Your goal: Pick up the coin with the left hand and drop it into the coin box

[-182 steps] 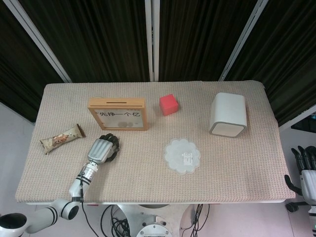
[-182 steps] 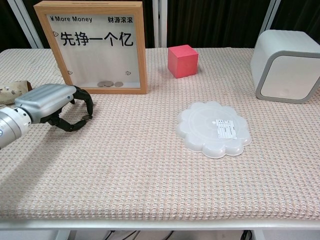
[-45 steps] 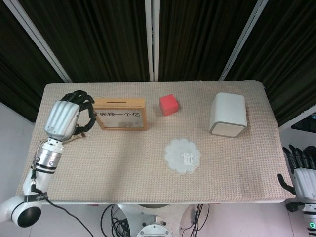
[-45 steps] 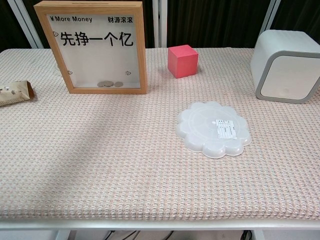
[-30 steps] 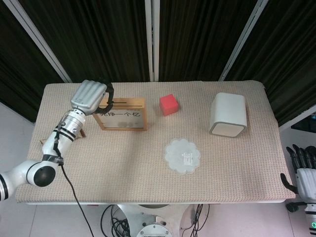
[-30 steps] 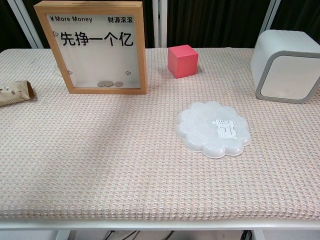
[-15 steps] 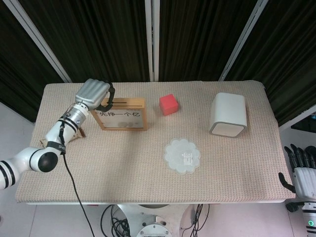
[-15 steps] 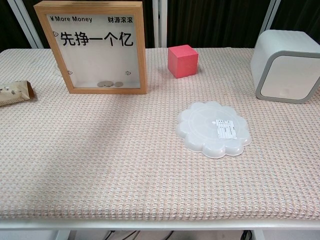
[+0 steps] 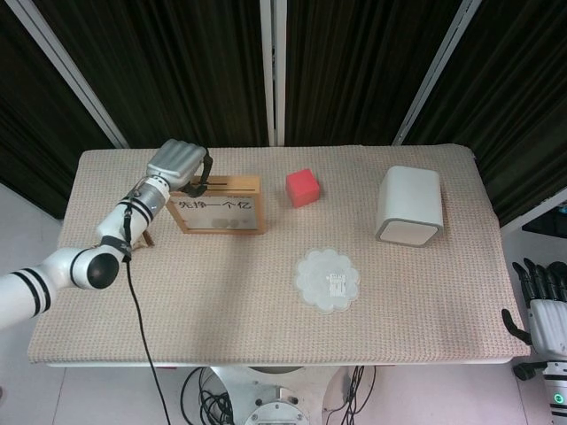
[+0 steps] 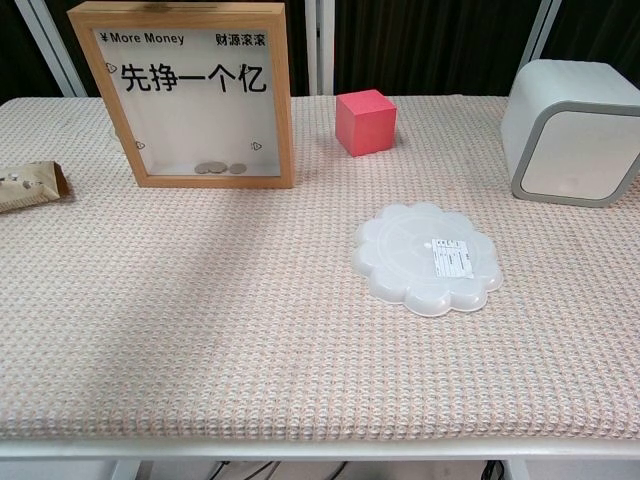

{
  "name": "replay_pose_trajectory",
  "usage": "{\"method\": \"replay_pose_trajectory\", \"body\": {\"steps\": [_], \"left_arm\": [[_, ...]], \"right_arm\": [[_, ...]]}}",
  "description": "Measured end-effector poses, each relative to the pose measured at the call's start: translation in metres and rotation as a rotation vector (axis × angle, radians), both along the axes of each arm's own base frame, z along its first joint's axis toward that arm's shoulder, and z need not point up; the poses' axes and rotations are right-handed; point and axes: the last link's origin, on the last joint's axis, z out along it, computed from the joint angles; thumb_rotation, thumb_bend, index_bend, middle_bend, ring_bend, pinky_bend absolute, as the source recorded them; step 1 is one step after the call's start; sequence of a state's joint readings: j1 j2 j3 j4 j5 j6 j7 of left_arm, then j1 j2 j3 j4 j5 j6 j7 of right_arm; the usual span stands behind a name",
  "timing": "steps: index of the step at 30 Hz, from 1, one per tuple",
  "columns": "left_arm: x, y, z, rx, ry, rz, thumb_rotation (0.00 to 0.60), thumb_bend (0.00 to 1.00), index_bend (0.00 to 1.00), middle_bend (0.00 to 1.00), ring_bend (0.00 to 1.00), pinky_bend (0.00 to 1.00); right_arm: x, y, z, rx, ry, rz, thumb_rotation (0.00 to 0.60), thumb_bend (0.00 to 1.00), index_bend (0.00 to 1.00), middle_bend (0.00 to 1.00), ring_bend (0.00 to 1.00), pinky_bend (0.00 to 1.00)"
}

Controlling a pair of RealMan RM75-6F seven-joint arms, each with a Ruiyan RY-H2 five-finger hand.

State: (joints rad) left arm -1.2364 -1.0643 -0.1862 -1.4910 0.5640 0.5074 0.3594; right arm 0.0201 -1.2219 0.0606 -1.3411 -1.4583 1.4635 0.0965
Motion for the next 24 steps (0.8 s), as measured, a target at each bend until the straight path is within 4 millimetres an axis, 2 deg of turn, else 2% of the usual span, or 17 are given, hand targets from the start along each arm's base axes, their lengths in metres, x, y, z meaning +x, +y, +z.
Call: {"method": "replay_pose_trajectory", "body": {"steps": [24], "left_arm": [[-0.0026, 0.0043, -0.0019, -0.035, 0.003, 0.064, 0.600, 0.34, 0.63, 0.30, 0.21, 0.29]], "right_arm": [[-0.0033, -0.0006, 0.0016, -0.002, -0.001, -0.008, 0.600, 0.31, 0.00, 0.00, 0.00, 0.00]]}}
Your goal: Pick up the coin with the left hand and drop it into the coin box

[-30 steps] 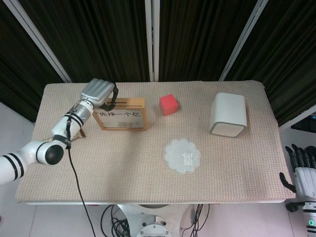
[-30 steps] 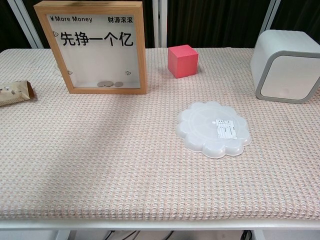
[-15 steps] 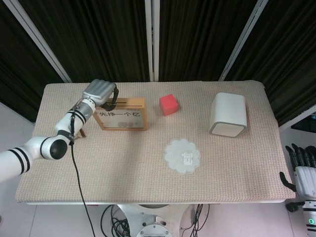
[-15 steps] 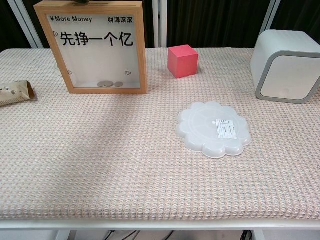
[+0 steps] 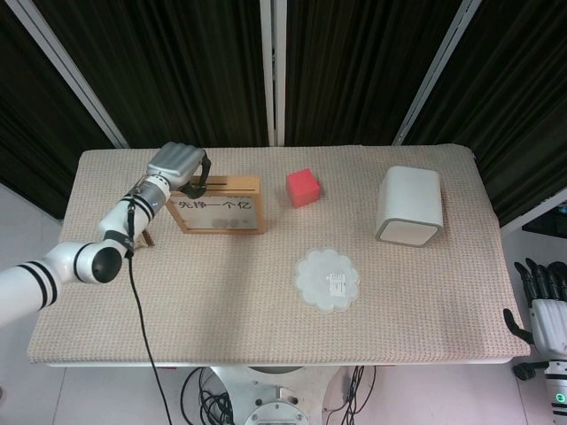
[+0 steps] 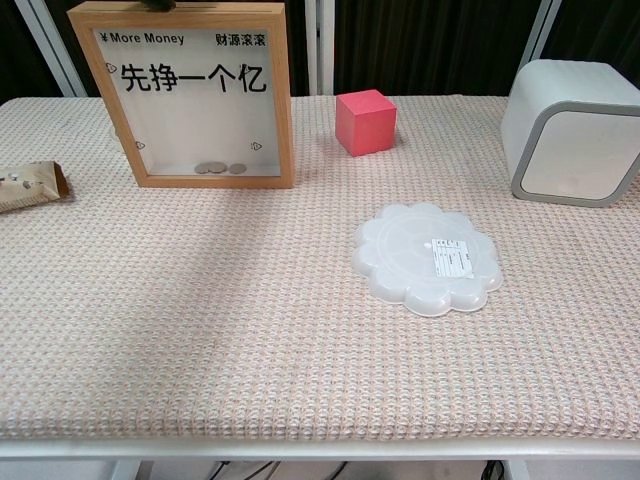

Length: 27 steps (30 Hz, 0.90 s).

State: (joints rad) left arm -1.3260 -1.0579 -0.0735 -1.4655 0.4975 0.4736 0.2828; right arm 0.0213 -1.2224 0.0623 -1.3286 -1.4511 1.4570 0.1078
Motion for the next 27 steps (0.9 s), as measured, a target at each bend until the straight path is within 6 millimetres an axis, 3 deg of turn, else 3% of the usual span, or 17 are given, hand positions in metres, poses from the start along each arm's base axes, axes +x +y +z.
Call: {"method": "replay_pose_trajectory", "body": {"steps": [8, 16, 27], "left_arm": [[0.000, 0.001, 0.000, 0.000, -0.005, 0.013, 0.600, 0.34, 0.62, 0.30, 0.21, 0.29], [-0.001, 0.002, 0.002, 0.016, -0.011, 0.013, 0.600, 0.33, 0.45, 0.30, 0.21, 0.30], [0.002, -0.003, 0.009, 0.029, -0.026, -0.007, 0.600, 0.33, 0.36, 0.29, 0.21, 0.30]], "right_arm": [[0.001, -0.001, -0.002, 0.008, -0.001, 0.002, 0.600, 0.31, 0.00, 0.00, 0.00, 0.00], [0.000, -0.001, 0.000, 0.009, 0.001, -0.005, 0.600, 0.32, 0.00, 0.00, 0.00, 0.00], [0.002, -0.003, 0.000, 0.009, 0.000, 0.001, 0.600, 0.32, 0.00, 0.00, 0.00, 0.00]]}}
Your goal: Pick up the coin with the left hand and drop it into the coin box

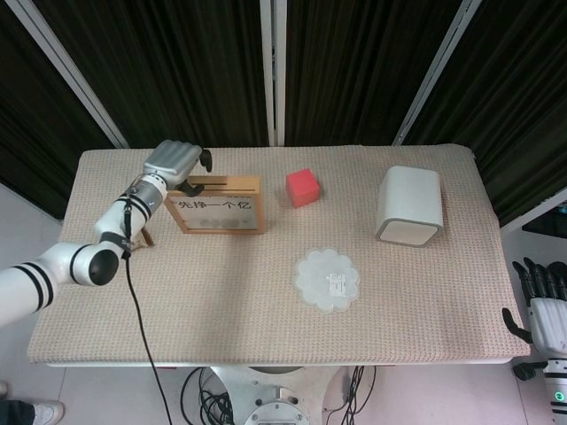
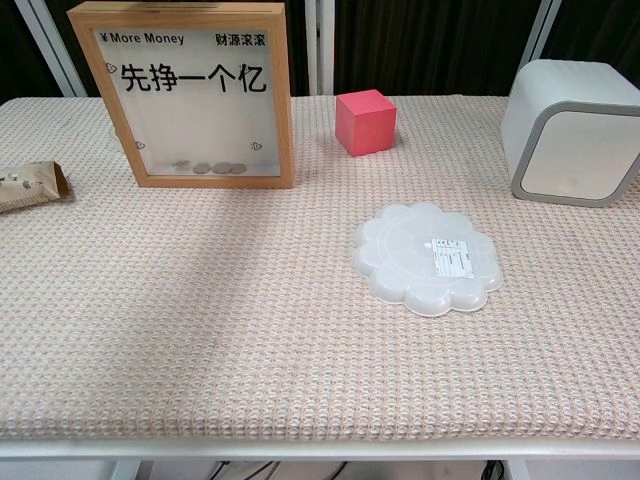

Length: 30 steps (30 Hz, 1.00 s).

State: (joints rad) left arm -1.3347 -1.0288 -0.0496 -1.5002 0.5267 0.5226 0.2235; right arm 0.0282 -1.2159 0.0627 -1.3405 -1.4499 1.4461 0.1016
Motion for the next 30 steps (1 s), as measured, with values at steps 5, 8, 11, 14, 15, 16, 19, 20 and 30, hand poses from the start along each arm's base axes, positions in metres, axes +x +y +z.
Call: {"method": "replay_pose_trajectory", "body": {"steps": [5, 8, 11, 14, 15, 16, 19, 20, 30], "left_arm": [[0.007, -0.014, 0.011, 0.046, -0.060, -0.041, 0.600, 0.20, 0.33, 0.30, 0.21, 0.31], [0.004, -0.031, 0.023, 0.117, -0.085, -0.098, 0.600, 0.14, 0.32, 0.30, 0.21, 0.31], [-0.010, -0.055, 0.040, 0.228, -0.094, -0.167, 0.600, 0.10, 0.29, 0.29, 0.20, 0.29], [-0.042, -0.087, 0.057, 0.362, -0.081, -0.232, 0.600, 0.07, 0.16, 0.16, 0.06, 0.16], [-0.059, -0.103, 0.063, 0.413, -0.068, -0.253, 0.600, 0.07, 0.12, 0.09, 0.02, 0.12], [-0.074, -0.117, 0.067, 0.447, -0.057, -0.265, 0.600, 0.06, 0.10, 0.05, 0.00, 0.09], [-0.126, -0.166, 0.070, 0.518, -0.017, -0.262, 0.600, 0.06, 0.07, 0.01, 0.00, 0.05], [-0.143, -0.181, 0.069, 0.527, -0.004, -0.244, 0.600, 0.06, 0.06, 0.01, 0.00, 0.04], [-0.261, -0.277, 0.033, 0.489, 0.084, -0.068, 0.600, 0.06, 0.06, 0.00, 0.00, 0.04]], "right_arm": [[0.001, 0.000, 0.004, -0.014, -0.008, 0.006, 0.600, 0.32, 0.00, 0.00, 0.00, 0.00], [0.000, 0.000, 0.007, -0.022, -0.011, 0.008, 0.600, 0.32, 0.00, 0.00, 0.00, 0.00], [-0.001, 0.001, 0.009, -0.027, -0.009, 0.012, 0.600, 0.32, 0.00, 0.00, 0.00, 0.00], [0.000, 0.001, 0.010, -0.030, 0.003, 0.030, 0.600, 0.32, 0.00, 0.00, 0.00, 0.00], [0.001, 0.002, 0.010, -0.034, 0.011, 0.037, 0.600, 0.31, 0.00, 0.00, 0.00, 0.00], [0.002, 0.002, 0.010, -0.040, 0.025, 0.047, 0.600, 0.31, 0.00, 0.00, 0.00, 0.00], [0.004, 0.005, 0.011, -0.062, 0.074, 0.066, 0.600, 0.30, 0.00, 0.00, 0.00, 0.00], [0.006, 0.006, 0.011, -0.069, 0.089, 0.070, 0.600, 0.30, 0.00, 0.00, 0.00, 0.00], [0.024, 0.008, 0.006, -0.080, 0.132, 0.082, 0.600, 0.30, 0.00, 0.00, 0.00, 0.00]]}}
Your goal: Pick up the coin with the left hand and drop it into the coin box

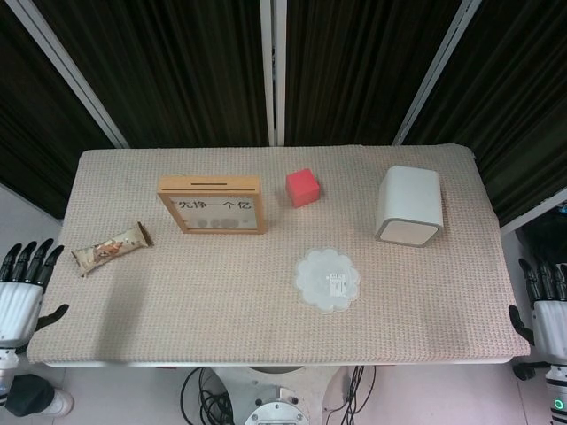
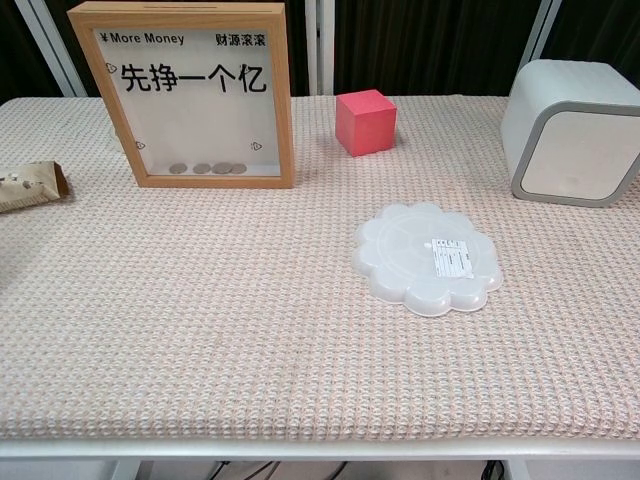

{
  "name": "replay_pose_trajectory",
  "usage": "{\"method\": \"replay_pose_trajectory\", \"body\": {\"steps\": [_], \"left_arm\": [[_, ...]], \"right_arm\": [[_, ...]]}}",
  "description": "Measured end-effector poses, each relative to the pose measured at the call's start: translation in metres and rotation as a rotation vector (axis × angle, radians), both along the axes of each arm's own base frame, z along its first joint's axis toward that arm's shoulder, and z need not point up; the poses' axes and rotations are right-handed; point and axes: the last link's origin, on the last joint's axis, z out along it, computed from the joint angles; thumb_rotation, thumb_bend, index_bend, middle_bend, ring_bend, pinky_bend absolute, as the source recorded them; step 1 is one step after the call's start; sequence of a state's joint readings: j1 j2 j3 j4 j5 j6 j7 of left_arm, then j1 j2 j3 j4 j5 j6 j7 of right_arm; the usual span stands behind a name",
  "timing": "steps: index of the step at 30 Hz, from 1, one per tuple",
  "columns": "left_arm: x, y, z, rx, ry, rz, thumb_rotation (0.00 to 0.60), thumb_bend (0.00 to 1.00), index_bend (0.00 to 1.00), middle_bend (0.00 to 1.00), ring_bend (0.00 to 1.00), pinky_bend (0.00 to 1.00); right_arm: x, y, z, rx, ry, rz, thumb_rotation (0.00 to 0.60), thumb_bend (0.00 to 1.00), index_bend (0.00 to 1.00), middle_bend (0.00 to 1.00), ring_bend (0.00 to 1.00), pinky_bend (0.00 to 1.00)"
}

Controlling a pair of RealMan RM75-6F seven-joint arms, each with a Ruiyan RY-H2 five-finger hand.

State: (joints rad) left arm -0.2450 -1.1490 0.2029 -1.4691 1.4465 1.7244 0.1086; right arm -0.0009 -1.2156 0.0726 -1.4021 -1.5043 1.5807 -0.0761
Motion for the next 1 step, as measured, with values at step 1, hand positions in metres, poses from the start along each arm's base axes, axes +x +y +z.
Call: {"method": "replay_pose_trajectory", "body": {"steps": [1], "left_arm": [[-0.0023, -0.0021, -0.0019, -0.009, -0.009, 0.003, 0.600, 0.07, 0.06, 0.00, 0.00, 0.04]], "right_arm": [[0.0016, -0.0009, -0.0018, 0.007, -0.001, -0.001, 0.600, 0.30, 0.00, 0.00, 0.00, 0.00]]}}
